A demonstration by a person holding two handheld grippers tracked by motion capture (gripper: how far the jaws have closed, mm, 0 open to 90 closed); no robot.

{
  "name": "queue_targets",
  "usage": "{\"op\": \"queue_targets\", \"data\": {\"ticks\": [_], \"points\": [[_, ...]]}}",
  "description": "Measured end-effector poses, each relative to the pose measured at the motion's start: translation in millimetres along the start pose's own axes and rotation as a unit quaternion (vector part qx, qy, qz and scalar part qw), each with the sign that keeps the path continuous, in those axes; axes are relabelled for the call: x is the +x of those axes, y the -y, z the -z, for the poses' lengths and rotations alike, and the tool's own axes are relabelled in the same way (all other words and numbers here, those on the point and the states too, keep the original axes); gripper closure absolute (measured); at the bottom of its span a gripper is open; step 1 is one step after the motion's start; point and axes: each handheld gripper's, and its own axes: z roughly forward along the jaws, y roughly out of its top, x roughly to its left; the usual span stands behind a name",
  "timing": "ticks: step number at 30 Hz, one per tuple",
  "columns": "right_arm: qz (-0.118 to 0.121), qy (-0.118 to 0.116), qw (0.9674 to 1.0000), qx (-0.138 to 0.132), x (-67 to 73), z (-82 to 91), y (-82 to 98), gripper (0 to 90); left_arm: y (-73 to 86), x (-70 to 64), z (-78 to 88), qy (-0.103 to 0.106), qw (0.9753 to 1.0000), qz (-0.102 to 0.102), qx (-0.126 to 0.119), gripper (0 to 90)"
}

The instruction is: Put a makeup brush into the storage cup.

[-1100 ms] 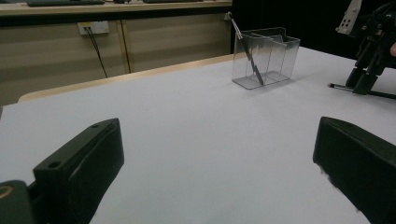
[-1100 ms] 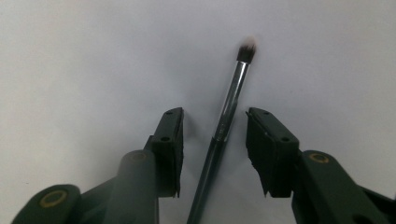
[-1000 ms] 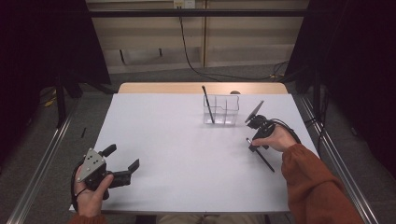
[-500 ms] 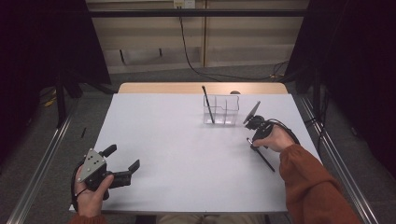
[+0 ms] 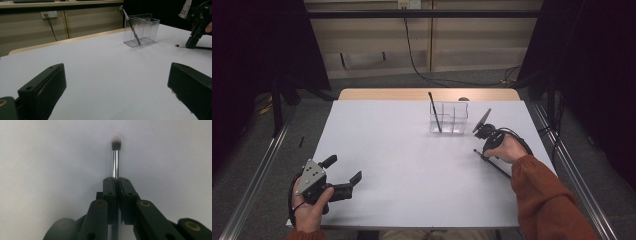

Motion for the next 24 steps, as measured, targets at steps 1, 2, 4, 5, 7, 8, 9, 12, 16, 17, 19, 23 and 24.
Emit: {"op": "queue_targets", "data": {"ticks": [1, 2, 4, 5, 7, 8, 9, 12, 16, 17, 19, 23, 24], "points": [[-0.001, -0.002, 1.0, -0.005, -0.2, -0.3, 0.7, 84.2, 0.0, 0.1, 0.0, 0.0, 1.0, 0.0, 0.0, 1.9], [-0.003, -0.002, 1.0, -0.006, -0.2, 0.0, 1.3, 84.2, 0.0, 0.2, -0.1, 0.001, 1.0, 0.0, 0.0, 1.9], [-0.002, -0.003, 0.9999, -0.01, -0.5, 0.0, 2.4, 84.3, 0.1, 0.2, -0.1, 0.0, 1.0, 0.001, 0.0, 1.9], [-0.004, -0.003, 0.9999, -0.01, -0.6, 0.3, 2.6, 84.3, 0.0, 0.2, -0.1, 0.0, 1.0, 0.001, 0.0, 1.9], [-0.003, -0.003, 0.9999, -0.01, -0.9, 0.5, 2.7, 84.3, -0.1, 0.2, 0.0, 0.001, 1.0, 0.0, 0.0, 1.9], [-0.003, -0.003, 0.9999, -0.01, -0.5, 0.7, 2.8, 84.3, 0.0, 0.2, -0.1, 0.001, 1.0, 0.001, 0.0, 1.9], [0.0, -0.001, 0.9999, -0.011, 0.1, 0.7, 3.0, 84.3, 0.0, 0.2, -0.3, 0.001, 1.0, 0.001, 0.0, 1.9], [-0.007, -0.005, 0.9999, -0.013, 0.3, 1.5, 4.3, 84.4, 0.0, 0.2, -0.4, 0.0, 1.0, 0.001, 0.0, 1.9], [-0.008, -0.006, 0.9997, -0.022, -1.7, 5.2, 7.8, 84.4, 0.0, 0.2, 0.0, 0.0, 1.0, 0.001, 0.0, 1.9], [-0.007, -0.007, 0.9996, -0.025, -2.0, 6.1, 8.7, 84.4, 0.0, 0.2, 0.1, 0.0, 1.0, 0.001, 0.0, 1.9], [-0.009, -0.012, 0.9995, -0.029, -1.9, 9.1, 10.0, 84.4, -0.1, 0.0, 0.1, 0.001, 1.0, 0.0, 0.0, 1.9], [-0.009, -0.025, 0.9982, -0.053, -2.2, 16.7, 12.7, 84.4, -0.1, 0.0, -0.2, 0.0, 1.0, 0.0, 0.0, 1.9], [-0.011, -0.029, 0.9979, -0.057, -2.8, 18.8, 13.4, 84.4, -0.1, 0.1, -0.1, 0.0, 1.0, 0.0, 0.0, 1.9]]}}
